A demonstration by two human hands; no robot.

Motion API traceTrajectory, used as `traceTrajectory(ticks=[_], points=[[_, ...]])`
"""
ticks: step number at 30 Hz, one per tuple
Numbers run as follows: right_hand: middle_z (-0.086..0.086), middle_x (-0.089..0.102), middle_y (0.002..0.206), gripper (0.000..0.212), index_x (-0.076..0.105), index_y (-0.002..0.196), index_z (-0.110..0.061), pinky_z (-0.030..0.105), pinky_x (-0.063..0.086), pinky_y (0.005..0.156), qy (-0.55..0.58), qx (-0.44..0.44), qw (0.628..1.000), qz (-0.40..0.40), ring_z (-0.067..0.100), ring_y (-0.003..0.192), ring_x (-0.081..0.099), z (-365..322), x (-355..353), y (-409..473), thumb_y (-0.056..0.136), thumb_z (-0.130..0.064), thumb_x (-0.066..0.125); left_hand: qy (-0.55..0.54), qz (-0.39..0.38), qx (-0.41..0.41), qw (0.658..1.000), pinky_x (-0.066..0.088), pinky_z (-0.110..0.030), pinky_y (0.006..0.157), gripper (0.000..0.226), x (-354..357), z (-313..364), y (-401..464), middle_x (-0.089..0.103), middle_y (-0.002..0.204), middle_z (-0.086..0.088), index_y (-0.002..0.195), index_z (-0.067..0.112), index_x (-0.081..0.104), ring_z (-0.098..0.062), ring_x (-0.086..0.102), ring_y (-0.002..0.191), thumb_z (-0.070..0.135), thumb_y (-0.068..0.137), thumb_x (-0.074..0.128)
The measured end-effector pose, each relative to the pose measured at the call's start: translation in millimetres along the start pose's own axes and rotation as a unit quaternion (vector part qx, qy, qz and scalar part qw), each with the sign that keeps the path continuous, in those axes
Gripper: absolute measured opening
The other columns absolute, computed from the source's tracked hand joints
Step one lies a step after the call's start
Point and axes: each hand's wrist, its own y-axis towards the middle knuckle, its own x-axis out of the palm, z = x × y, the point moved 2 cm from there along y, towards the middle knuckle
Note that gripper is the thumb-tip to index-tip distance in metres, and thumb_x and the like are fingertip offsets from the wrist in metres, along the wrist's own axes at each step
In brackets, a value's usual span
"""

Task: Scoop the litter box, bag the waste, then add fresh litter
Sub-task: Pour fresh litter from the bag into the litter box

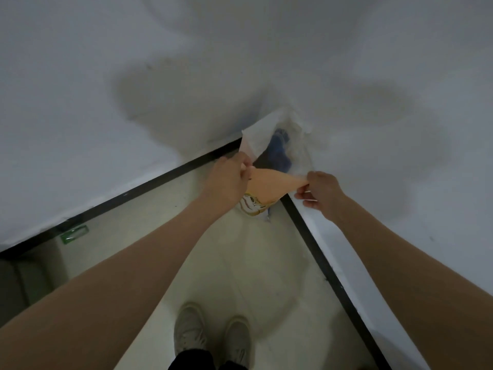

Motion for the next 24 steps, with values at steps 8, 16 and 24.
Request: traceTrajectory(ticks=[8,16,24], points=[[0.016,0.060,0.086,0.028,0.050,0.076,-0.006,0.030,0.051,0.066,-0.065,0.001,0.998,-0.004,0.021,0.068,0.057,-14.4,-3.3,-16.1,0.100,-0.014,0.038,0.093,-0.055,0.072,0.992,0.037,-0.033,0.088,0.033,-11.9,4.6,-16.7,0.055,0.120,-0.011,0.123,0.011,0.053,-0.026,0.045,0.112,0.017,0.092,0.049],[0.012,0.049,0.135,0.045,0.040,0.137,-0.010,0.039,0.040,0.100,-0.364,-0.294,0.884,0.012,0.031,0.123,0.047,-32.9,-7.0,-116.0,0.098,-0.032,0.041,0.179,0.000,0.109,0.978,0.035,-0.045,0.102,0.051,-82.6,27.1,-84.7,0.049,0.135,-0.011,0.134,0.013,0.045,-0.031,0.044,0.125,0.040,0.092,0.034],[0.010,0.025,0.155,0.068,0.026,0.149,-0.020,0.053,0.015,0.115,-0.506,-0.502,0.702,-0.003,0.029,0.144,0.019,-53.4,20.6,-273.6,0.091,-0.056,0.027,0.199,0.121,0.035,0.972,0.016,-0.051,0.113,0.056,-188.2,21.0,-229.1,0.036,0.147,-0.010,0.141,0.017,0.036,-0.030,0.027,0.138,0.046,0.093,0.028]])
